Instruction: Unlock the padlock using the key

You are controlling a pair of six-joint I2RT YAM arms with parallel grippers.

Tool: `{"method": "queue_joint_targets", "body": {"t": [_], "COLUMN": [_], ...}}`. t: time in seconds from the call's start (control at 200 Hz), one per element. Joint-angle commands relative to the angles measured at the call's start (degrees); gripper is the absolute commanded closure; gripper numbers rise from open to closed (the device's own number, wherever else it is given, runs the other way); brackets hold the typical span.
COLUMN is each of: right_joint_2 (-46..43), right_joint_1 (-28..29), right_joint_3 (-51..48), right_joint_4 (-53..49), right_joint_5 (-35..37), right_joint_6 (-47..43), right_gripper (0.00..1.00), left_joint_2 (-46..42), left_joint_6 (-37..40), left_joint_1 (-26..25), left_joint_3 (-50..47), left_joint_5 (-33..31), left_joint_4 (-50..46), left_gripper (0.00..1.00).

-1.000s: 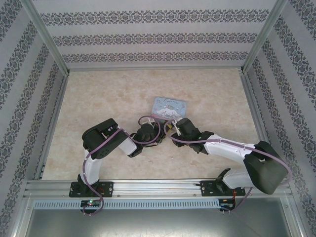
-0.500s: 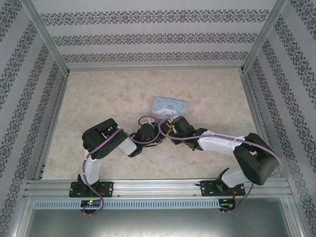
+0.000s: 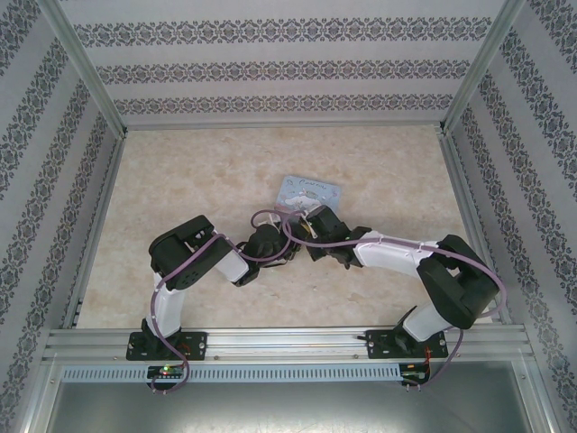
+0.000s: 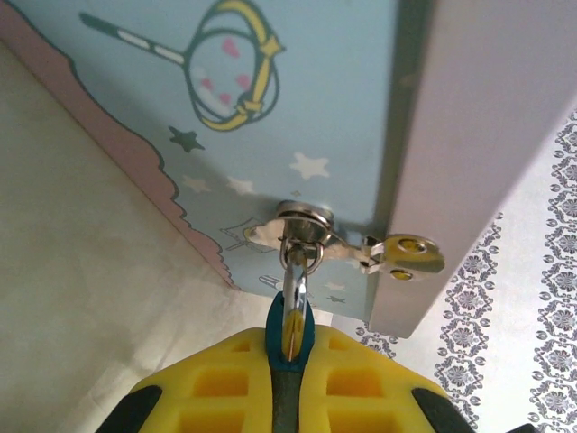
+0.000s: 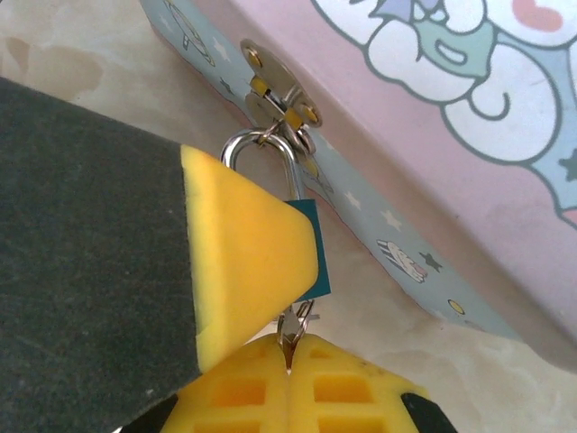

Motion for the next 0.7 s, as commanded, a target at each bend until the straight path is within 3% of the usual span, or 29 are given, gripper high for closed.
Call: {"method": "queue_joint_targets", "body": {"t": [0.0, 0.155, 0.205, 0.27, 0.39, 0.695], "right_joint_2": [-0.54, -3.95, -5.55, -8.23, -12.92, -12.17], "right_joint_1": [-1.83, -5.31, -6.34, -7.37, -9.78, -10.47], "right_joint_3": [1.68, -0.82, -1.69, -3.19, -6.35, -10.38], "right_joint_4": [3.19, 5.82, 6.3, 6.74, 7.95, 14.64], "right_joint_5": [-5.69, -17.96, -21.12, -22.2, -23.15, -25.8], "right_joint_6": [2.32, 6.03, 7.64, 9.83, 15.05, 27.21], "right_gripper": [1.0, 0.99, 0.86, 0.61, 0.45, 0.42], "left_joint_2": [-0.79, -0.74, -0.63, -0.49, -0.33, -3.66], "left_joint_6": [0.17, 0.26, 0.29, 0.31, 0.65, 6.42], "left_joint_1": [-0.32, -0.27, -0.21, -0.1, -0.01, -0.01], "left_joint_3": [-1.0, -1.14, -1.19, -1.32, -1.78, -2.92], "left_joint_5": [2.68, 2.47, 2.32, 2.28, 2.3, 2.89], "left_joint_4": [-3.68, -3.84, -3.89, -3.81, -3.97, -11.53], "left_gripper": [1.0, 1.0, 1.0, 1.0, 1.0, 1.0]}}
